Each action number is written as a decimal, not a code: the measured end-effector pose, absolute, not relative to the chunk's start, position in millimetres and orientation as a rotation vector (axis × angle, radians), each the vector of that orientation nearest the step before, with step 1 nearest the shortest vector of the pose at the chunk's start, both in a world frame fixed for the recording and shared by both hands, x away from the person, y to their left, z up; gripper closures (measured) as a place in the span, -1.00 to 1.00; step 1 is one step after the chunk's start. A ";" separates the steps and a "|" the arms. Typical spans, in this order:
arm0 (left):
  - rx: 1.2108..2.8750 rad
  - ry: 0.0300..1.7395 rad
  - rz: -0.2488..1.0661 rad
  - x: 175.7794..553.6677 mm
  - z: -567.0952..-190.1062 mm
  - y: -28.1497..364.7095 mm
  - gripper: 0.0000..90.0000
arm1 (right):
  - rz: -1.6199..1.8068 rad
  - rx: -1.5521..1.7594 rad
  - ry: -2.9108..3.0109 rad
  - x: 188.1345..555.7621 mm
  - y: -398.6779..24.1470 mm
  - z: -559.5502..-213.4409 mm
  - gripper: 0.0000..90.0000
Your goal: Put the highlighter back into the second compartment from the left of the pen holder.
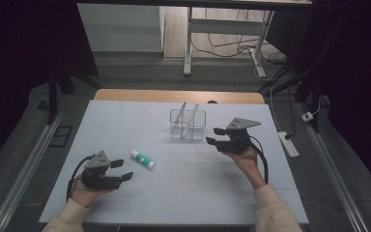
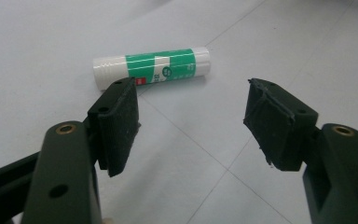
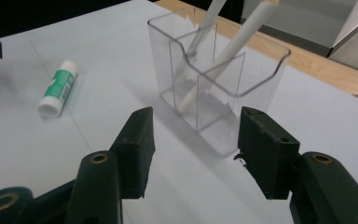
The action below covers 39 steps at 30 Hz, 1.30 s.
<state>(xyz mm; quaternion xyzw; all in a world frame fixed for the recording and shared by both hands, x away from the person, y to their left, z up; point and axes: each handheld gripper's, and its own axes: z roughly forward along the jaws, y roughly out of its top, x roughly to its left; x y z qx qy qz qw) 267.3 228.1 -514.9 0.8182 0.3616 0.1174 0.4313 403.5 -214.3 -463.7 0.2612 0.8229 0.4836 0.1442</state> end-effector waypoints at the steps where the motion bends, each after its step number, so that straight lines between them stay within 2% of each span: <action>1: 2.040 0.904 0.293 267.4 -515.0 228.1 -0.21 | 1.385 0.755 2.378 401.3 -216.4 -465.0 -0.02; 22: 2.037 0.908 0.299 267.5 -514.5 228.8 -0.21 | 1.263 0.817 2.400 345.5 -274.4 -483.3 -0.11; 39: 2.051 0.903 0.322 269.1 -513.2 228.0 -0.21 | 1.238 0.825 2.398 336.6 -291.1 -491.8 -0.14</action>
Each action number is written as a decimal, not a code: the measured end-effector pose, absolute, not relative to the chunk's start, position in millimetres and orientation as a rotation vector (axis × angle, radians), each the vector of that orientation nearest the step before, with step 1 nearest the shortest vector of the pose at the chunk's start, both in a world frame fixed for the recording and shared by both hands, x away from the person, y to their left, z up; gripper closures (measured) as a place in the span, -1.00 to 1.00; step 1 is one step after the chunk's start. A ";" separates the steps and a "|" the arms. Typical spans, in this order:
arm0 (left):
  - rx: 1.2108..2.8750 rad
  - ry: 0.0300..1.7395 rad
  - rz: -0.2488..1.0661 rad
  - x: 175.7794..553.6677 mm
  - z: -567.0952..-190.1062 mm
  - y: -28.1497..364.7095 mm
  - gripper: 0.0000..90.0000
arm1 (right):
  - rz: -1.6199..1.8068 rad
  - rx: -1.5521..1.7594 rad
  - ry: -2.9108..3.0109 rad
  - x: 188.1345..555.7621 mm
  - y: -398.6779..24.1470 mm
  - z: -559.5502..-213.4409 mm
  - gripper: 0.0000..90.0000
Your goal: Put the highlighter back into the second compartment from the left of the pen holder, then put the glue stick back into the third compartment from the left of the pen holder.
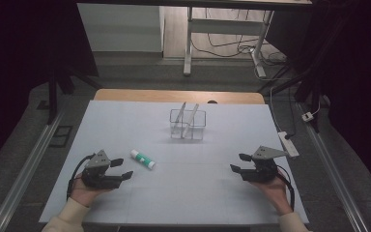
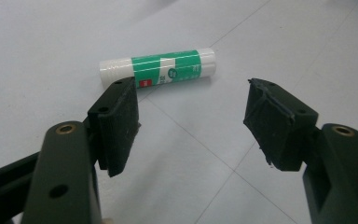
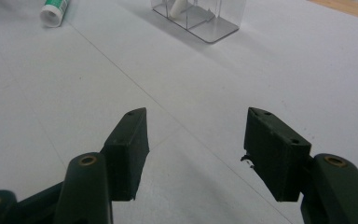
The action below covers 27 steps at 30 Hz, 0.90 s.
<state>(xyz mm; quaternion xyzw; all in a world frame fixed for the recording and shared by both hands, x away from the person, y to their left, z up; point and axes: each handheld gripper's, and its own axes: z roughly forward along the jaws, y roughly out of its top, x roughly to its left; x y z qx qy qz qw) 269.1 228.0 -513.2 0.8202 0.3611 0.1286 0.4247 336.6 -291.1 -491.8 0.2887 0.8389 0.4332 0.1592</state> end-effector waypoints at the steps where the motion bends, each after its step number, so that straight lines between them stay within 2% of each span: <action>1: 2.051 0.904 0.321 269.3 -513.1 227.8 -0.21 | 1.235 0.824 2.398 336.5 -291.1 -491.7 -0.14; 19: 2.082 0.851 0.317 277.8 -495.8 220.0 -0.21 | 1.209 0.815 2.402 335.4 -292.1 -494.5 -0.15; 27: 2.159 0.779 0.304 294.7 -481.2 210.1 -0.22 | 1.215 0.823 2.386 335.2 -294.5 -493.6 -0.16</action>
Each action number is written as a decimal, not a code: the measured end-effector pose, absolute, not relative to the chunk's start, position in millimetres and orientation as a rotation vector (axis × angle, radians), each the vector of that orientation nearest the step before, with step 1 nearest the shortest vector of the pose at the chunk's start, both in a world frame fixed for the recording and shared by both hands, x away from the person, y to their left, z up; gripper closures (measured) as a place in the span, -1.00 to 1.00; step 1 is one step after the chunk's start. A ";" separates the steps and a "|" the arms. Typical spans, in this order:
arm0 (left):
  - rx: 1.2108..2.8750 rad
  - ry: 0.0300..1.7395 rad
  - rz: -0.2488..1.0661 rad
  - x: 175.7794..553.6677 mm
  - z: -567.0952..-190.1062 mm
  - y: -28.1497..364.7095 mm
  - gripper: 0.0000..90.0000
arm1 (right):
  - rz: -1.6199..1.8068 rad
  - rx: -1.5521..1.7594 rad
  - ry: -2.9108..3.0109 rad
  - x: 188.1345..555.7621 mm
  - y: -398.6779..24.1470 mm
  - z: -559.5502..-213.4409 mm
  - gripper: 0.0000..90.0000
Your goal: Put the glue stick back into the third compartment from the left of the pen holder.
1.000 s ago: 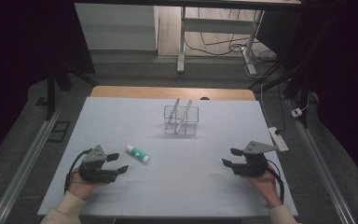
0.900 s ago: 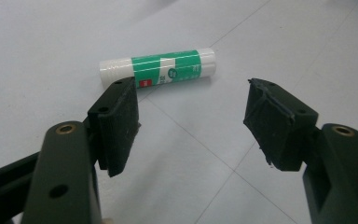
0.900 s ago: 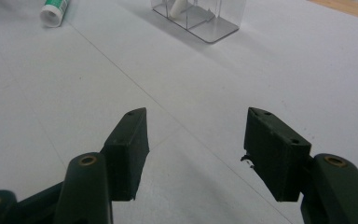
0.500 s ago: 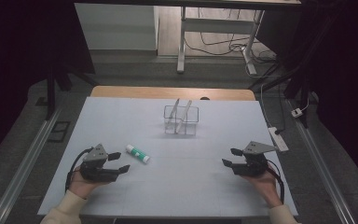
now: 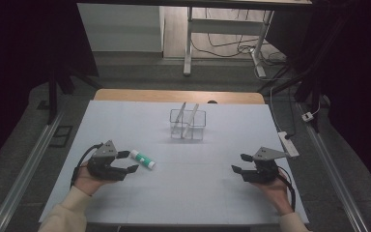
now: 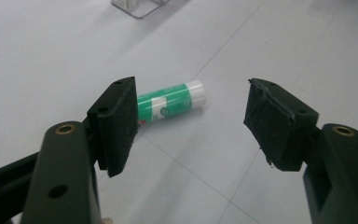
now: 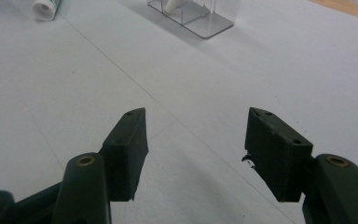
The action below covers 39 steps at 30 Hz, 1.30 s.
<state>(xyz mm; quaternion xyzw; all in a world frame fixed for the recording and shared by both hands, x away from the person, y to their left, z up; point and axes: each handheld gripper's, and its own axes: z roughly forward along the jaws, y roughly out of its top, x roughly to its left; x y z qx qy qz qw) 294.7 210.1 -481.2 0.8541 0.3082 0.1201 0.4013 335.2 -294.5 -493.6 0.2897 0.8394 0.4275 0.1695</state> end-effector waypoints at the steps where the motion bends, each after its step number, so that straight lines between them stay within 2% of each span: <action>1: 2.171 0.770 0.304 297.1 -479.8 208.3 -0.22 | 1.212 0.827 2.386 335.2 -294.6 -493.7 -0.16; 9: 2.264 0.743 0.292 314.7 -474.8 199.0 -0.23 | 1.207 0.827 2.389 334.9 -294.3 -494.7 -0.16; 22: 2.355 0.731 0.269 338.1 -474.8 205.3 -0.24 | 1.202 0.828 2.399 335.5 -293.2 -496.6 -0.16; 39: 2.571 0.465 0.267 366.1 -479.5 198.6 -0.24 | 1.179 0.824 2.416 336.3 -292.6 -498.9 -0.16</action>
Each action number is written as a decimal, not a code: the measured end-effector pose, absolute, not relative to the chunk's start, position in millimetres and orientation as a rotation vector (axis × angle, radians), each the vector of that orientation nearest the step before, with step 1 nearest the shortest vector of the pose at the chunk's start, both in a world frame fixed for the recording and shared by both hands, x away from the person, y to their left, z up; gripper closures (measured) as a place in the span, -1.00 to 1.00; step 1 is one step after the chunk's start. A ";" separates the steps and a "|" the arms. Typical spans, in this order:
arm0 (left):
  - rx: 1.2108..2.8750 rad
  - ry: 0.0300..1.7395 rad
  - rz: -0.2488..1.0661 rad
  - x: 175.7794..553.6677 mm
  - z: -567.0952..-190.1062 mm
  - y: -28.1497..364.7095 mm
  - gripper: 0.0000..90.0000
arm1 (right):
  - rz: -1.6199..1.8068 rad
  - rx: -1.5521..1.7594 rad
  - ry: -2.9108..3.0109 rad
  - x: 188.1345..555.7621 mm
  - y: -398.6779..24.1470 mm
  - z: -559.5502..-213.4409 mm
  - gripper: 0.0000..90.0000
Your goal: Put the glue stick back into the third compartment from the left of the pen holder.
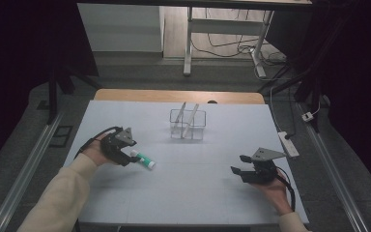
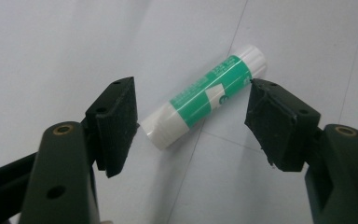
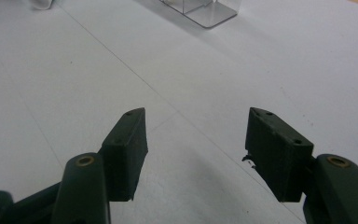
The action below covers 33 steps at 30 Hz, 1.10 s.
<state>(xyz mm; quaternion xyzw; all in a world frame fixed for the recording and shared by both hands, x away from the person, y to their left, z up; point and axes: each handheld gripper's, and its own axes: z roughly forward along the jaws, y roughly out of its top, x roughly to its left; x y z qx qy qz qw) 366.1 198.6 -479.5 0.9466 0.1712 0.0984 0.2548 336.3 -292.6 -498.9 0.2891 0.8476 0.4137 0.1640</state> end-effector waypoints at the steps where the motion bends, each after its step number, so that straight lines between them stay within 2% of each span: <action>1: 2.583 0.453 0.266 367.3 -480.0 198.4 -0.24 | 1.178 0.824 2.417 336.3 -292.6 -499.0 -0.16; 22: 2.690 0.303 0.221 386.1 -490.8 197.0 -0.20 | 1.163 0.828 2.430 337.3 -291.0 -501.3 -0.17; 33: 2.737 0.225 0.154 398.0 -497.2 190.8 -0.10 | 1.169 0.830 2.432 337.6 -291.0 -502.0 -0.17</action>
